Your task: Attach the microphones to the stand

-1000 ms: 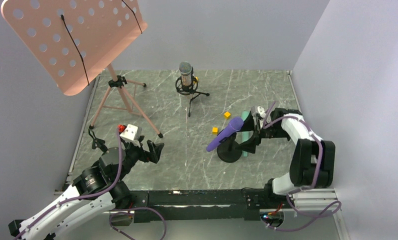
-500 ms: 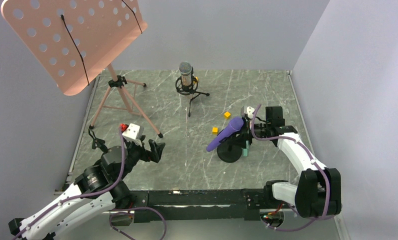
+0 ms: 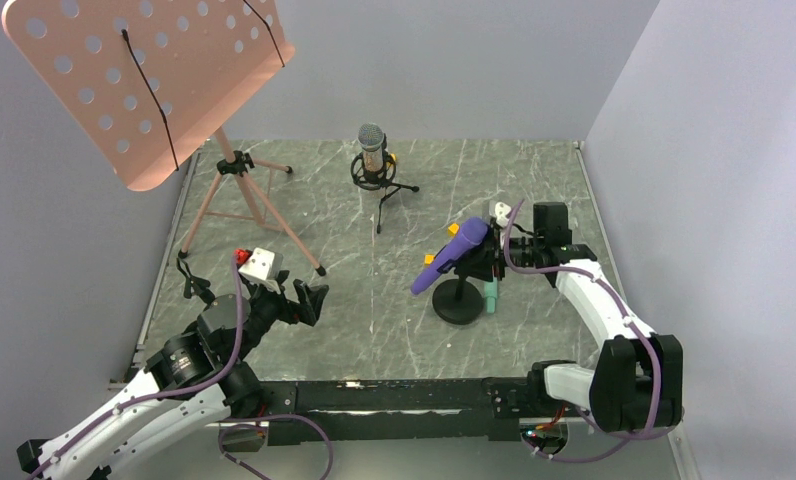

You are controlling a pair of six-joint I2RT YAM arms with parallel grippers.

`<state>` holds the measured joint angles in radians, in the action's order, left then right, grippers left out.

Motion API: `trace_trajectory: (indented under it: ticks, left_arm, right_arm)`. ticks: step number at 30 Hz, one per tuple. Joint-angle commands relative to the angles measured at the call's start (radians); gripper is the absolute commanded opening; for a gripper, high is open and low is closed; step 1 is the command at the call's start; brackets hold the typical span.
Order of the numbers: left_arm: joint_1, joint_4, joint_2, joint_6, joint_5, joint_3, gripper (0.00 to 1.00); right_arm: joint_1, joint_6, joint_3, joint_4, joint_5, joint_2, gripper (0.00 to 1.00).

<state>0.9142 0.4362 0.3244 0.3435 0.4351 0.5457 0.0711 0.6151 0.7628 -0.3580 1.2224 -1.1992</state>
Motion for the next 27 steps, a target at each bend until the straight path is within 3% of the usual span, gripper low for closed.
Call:
trace_trajectory:
  ticks: [1, 9, 16, 25, 27]
  left_arm:
    - [0.002, 0.000, -0.002, -0.003, 0.013, 0.036, 0.99]
    - [0.002, 0.013, -0.007, -0.001, 0.009, 0.030, 0.99]
    - [0.002, 0.014, -0.026, 0.000, 0.019, 0.015, 0.99]
    - [0.002, 0.002, -0.007, -0.001, 0.013, 0.003, 0.99]
    - [0.002, 0.006, 0.000, -0.004, 0.012, 0.008, 0.99]
  right_arm:
    - [-0.016, -0.146, 0.172, 0.172, -0.034, 0.000, 0.00]
    - [-0.214, -0.391, 0.343, 0.434, -0.247, -0.163, 0.00]
    - [-0.328, -0.490, 0.448, 0.558, -0.489, -0.325, 0.00]
    - [-0.361, -0.522, 0.461, 0.644, -0.545, -0.493, 0.00]
    - [-0.363, -0.513, 0.446, 0.650, -0.545, -0.499, 0.04]
